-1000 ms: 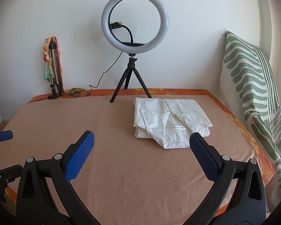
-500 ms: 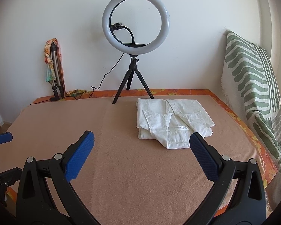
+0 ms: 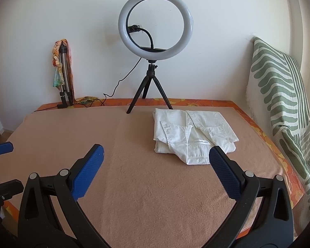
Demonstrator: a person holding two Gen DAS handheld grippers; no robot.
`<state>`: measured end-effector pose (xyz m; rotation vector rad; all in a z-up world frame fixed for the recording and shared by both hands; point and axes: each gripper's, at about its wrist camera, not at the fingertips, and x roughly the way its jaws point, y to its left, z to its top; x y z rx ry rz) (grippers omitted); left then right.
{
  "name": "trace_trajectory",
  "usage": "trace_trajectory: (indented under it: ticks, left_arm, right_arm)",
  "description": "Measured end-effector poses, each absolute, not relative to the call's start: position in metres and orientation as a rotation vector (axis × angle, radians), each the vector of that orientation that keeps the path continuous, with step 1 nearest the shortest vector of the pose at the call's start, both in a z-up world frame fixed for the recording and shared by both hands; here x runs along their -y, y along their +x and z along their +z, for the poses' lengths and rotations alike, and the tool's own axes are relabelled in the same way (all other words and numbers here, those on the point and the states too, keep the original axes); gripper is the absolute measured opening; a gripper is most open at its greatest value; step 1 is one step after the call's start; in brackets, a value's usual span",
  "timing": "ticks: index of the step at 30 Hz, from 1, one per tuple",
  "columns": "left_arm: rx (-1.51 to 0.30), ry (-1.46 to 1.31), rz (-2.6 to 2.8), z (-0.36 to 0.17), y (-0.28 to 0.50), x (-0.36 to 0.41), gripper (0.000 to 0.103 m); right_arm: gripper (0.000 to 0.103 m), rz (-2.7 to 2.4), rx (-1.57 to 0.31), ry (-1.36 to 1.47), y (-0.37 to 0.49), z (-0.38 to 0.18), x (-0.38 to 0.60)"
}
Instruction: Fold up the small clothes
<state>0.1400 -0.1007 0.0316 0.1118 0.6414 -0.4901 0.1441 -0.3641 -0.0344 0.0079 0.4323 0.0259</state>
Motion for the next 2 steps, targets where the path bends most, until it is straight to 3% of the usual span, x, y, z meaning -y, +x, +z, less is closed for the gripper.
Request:
trace_trajectory:
  ticks: [2]
  left_arm:
    - [-0.644,0.111,-0.491,0.0309,0.1394,0.1009,0.102]
  right_arm:
    - [0.103,0.024,-0.433,0.008,0.144,-0.0345,0.364]
